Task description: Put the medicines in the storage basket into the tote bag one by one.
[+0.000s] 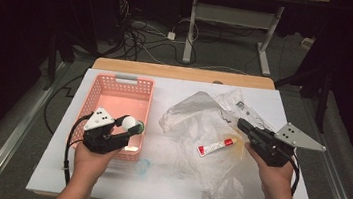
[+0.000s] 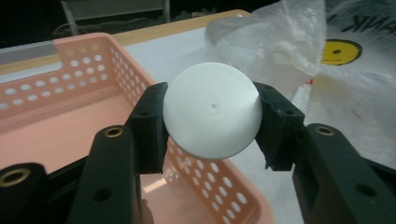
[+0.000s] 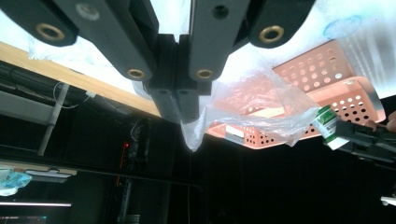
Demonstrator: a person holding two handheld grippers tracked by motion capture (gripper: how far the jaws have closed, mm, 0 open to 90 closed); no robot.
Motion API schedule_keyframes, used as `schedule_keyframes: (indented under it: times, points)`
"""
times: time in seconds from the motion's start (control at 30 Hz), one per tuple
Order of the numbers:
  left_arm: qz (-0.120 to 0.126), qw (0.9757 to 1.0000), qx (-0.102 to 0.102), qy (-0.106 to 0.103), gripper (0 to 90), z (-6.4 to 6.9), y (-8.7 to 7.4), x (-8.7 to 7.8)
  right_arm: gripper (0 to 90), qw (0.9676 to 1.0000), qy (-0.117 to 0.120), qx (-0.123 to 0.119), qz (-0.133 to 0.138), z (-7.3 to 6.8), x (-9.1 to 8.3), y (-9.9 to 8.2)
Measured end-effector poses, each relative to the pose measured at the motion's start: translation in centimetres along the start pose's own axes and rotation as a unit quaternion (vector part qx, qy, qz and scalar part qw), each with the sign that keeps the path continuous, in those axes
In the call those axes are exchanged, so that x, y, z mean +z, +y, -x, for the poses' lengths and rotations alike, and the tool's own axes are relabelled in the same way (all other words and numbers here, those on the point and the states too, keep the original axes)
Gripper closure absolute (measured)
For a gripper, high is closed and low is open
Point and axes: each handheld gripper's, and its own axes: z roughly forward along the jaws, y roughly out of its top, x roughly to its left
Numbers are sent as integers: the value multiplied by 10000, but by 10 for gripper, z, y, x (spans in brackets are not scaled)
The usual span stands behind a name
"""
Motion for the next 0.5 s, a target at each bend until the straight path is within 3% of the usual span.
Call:
schedule_keyframes:
  times: [0.17,0.5]
  points:
    - [-5,9996,270,-77,491,16,2,2,900,10000,-10,30,-4,1,0,-1]
    - [23,9986,357,-397,491,32,2,4,900,10000,-6,24,25,0,-1,0]
